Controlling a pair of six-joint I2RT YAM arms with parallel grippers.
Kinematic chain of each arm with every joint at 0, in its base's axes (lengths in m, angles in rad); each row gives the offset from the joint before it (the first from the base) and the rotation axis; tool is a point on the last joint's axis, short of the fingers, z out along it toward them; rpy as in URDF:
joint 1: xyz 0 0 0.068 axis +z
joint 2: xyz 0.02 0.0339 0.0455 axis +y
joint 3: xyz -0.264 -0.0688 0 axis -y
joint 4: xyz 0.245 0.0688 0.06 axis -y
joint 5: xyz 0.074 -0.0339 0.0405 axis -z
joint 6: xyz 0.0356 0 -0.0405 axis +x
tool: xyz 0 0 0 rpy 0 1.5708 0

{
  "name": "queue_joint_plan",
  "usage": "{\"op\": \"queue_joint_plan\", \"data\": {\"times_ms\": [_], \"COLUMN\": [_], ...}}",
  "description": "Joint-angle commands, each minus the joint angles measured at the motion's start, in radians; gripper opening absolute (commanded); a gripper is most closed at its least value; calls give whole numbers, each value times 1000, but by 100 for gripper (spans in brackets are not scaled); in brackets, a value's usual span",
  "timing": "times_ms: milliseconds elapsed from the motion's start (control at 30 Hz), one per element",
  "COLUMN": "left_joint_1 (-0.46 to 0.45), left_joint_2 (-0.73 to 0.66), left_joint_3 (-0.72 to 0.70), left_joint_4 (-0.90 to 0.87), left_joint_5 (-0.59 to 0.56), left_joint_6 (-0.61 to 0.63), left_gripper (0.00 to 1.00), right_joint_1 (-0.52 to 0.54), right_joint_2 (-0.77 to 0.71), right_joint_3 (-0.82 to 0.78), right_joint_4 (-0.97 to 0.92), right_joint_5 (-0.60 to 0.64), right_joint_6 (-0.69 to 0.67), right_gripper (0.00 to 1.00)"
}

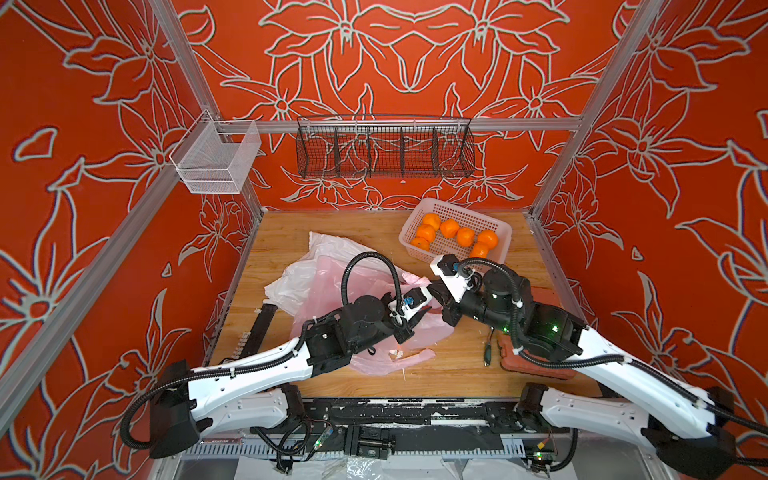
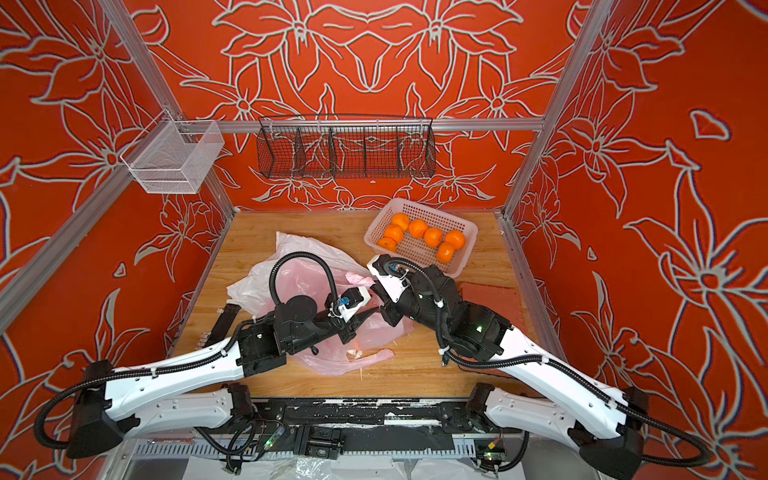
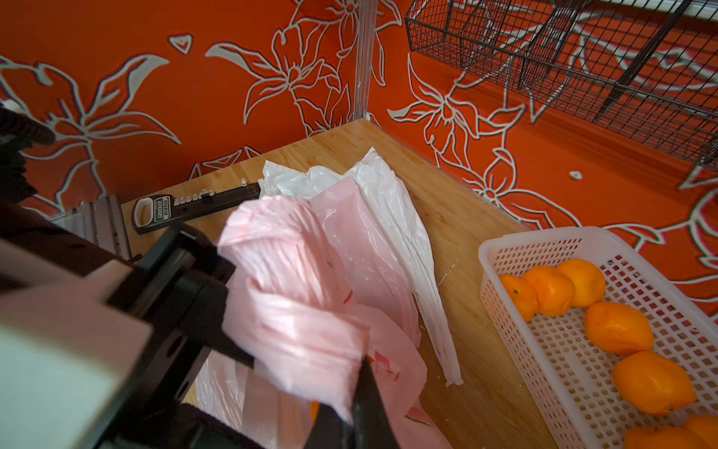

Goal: Place the oranges into plastic bags & tie knots
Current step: Tie the plastic bag at the center of the board.

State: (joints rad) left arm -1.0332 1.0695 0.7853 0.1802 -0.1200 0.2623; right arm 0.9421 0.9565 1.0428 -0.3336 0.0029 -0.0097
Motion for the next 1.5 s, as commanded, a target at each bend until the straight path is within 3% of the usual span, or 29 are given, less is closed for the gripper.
{"op": "queue_joint_plan", "data": {"times_ms": [0, 767, 1067, 1167, 1267, 1300, 1400, 1467], "left_joint_1": [2, 1, 2, 2, 2, 2, 2, 1], "left_joint_2": [7, 4, -2, -6, -8, -9, -13, -15], "left_joint_3": [1, 29, 38, 40, 40, 38, 36, 33], "left_joint_4": [69, 61, 50, 44, 30, 30, 23, 21], "left_joint_5": [-52, -83, -73, -63, -66, -68, -75, -76], "left_joint_6": [22, -19, -26, -27, -23, -22, -21, -20], "left_gripper": [32, 28, 12, 0, 0, 0, 0, 0], "right_joint_1": [4, 4, 4, 3, 4, 4, 3, 3], "right_joint_2": [-23, 5, 20, 26, 18, 10, -24, -59], "right_joint_3": [28, 31, 31, 34, 33, 30, 17, 4], "right_joint_4": [-29, -71, -67, -64, -55, -52, -50, -51], "right_joint_5": [-22, -101, -125, -128, -127, -124, -107, -100], "right_joint_6": [38, 18, 13, 12, 11, 9, 1, 3], "right_gripper": [0, 0, 0, 0, 0, 2, 29, 40]}}
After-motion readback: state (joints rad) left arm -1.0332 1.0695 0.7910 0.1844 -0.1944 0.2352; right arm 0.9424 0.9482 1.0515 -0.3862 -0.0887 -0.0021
